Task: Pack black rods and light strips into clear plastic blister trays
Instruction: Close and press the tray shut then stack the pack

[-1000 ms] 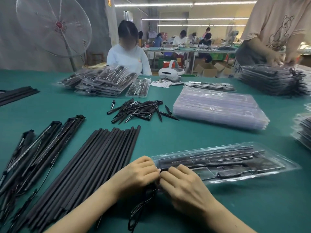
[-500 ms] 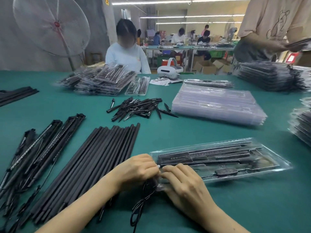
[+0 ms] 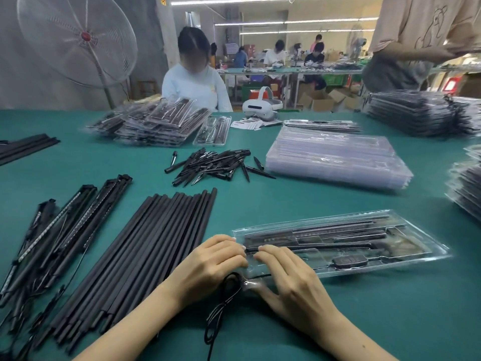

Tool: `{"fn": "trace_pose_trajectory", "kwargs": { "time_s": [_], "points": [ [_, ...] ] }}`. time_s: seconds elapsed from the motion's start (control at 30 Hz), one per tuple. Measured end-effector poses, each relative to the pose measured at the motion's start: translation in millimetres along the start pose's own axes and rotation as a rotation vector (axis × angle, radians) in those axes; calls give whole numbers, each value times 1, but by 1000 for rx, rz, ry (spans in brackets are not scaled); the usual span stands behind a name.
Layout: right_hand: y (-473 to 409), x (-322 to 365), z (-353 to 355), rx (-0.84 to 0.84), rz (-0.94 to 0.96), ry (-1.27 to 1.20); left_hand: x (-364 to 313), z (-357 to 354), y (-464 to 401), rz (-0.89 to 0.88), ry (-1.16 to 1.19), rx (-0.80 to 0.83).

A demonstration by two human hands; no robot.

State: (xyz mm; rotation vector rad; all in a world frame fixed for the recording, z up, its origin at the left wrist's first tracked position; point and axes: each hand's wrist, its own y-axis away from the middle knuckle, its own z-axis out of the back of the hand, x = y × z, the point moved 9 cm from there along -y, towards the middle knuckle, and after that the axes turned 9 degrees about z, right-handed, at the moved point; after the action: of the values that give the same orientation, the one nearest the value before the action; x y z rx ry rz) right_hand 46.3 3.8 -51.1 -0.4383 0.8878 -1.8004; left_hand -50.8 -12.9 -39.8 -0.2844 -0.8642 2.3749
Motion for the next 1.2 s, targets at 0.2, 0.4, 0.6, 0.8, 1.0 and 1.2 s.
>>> {"fn": "trace_pose_trajectory", "kwargs": {
  "time_s": [0.2, 0.4, 0.6, 0.8, 1.0, 1.2],
  "points": [
    [-2, -2, 8, -75, -22, 17, 18, 2, -2, 323, 74, -20],
    [-5, -1, 6, -53, -23, 64, 59, -21, 45, 1267, 866, 54],
    [-4, -1, 1, -11, -31, 70, 19, -35, 54, 1252, 1182, 351],
    [-4, 0, -3, 34, -23, 56, 29, -30, 73, 1560, 1149, 47],
    [-1, 0, -8, 67, -18, 27, 20, -37, 84, 1714, 1185, -298],
    [-1, 0, -12, 92, 9, -20, 19, -37, 74, 1615, 1307, -111]
  ]
}}
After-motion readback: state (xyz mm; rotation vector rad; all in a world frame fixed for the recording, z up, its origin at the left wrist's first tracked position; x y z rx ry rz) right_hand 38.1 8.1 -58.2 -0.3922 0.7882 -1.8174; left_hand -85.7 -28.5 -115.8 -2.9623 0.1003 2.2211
